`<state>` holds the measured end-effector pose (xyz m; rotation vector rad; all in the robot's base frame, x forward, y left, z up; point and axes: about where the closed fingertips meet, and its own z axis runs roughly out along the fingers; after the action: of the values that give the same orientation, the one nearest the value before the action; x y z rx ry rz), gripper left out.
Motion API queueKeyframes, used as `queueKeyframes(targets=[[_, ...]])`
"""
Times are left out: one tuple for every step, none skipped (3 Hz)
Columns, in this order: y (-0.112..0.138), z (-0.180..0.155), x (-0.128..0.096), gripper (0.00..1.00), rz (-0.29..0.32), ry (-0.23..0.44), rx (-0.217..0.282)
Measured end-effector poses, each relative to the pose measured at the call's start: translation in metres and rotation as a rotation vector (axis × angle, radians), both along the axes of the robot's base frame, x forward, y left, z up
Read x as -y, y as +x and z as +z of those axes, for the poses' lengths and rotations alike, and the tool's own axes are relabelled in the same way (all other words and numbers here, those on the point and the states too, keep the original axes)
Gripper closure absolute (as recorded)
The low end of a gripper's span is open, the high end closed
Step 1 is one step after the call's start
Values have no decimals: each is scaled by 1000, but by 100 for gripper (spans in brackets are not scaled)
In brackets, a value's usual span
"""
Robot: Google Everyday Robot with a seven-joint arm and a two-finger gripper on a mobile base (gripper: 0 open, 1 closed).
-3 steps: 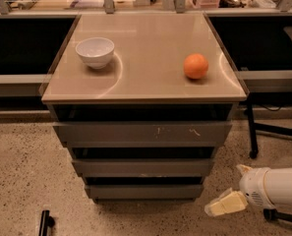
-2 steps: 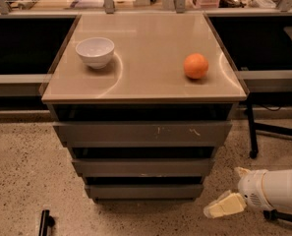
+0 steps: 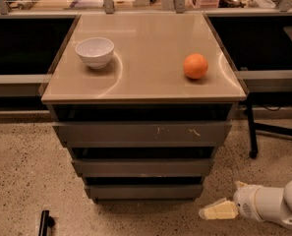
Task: Open bottom drawer
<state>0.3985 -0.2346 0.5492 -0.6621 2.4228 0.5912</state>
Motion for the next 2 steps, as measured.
queueKeyframes(targets=[[9,-48,6,0,-80,68,-20],[21,-99,-4,0,-96,182,-68]])
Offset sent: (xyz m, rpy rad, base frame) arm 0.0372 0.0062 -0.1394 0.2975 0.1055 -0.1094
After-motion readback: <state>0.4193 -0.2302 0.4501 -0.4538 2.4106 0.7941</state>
